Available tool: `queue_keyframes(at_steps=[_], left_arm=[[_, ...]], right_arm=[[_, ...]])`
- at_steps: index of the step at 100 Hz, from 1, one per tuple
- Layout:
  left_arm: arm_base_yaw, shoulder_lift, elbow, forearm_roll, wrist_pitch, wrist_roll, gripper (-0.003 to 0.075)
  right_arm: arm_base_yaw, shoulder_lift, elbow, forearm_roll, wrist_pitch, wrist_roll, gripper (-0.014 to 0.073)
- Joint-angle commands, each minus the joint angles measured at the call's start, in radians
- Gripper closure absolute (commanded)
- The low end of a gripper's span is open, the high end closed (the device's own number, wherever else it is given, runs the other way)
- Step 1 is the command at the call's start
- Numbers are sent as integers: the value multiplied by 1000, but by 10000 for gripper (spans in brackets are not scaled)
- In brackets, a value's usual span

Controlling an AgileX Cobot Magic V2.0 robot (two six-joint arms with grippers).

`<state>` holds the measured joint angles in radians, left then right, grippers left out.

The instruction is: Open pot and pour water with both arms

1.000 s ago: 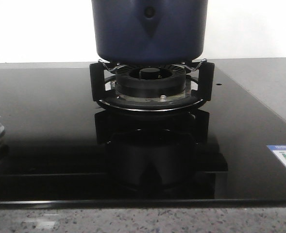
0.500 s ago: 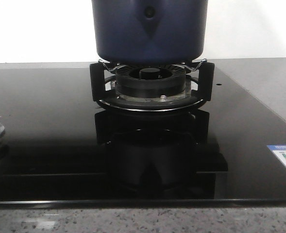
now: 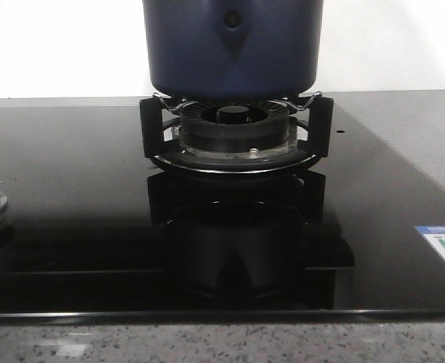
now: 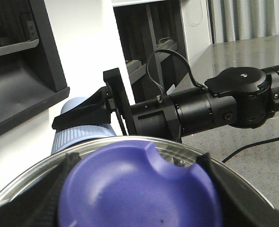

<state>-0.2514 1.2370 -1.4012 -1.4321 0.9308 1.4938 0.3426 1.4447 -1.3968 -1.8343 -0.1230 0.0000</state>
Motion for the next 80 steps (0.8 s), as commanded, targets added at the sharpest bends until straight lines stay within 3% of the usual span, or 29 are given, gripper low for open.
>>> queue_keyframes(at_steps=[1,26,42,52,59,80], left_arm=[[3,-31,-37,-85,-20,-8,385],[3,-31,-37,-85,-20,-8,385],[3,-31,-37,-85,-20,-8,385],[3,-31,-37,-85,-20,-8,385],[3,-31,-37,-85,-20,-8,385],[3,-31,-37,-85,-20,-8,385]], right_arm=[[1,-33,-41,-27,19,7,338],[1,-35,-21,85,82,480,338],[1,-60,15,238,314,781,338],[-1,-86,38,447,537,809,339],[-24,-108,70,537,599,809,347],[-180,-236,342,613,398,885,376]])
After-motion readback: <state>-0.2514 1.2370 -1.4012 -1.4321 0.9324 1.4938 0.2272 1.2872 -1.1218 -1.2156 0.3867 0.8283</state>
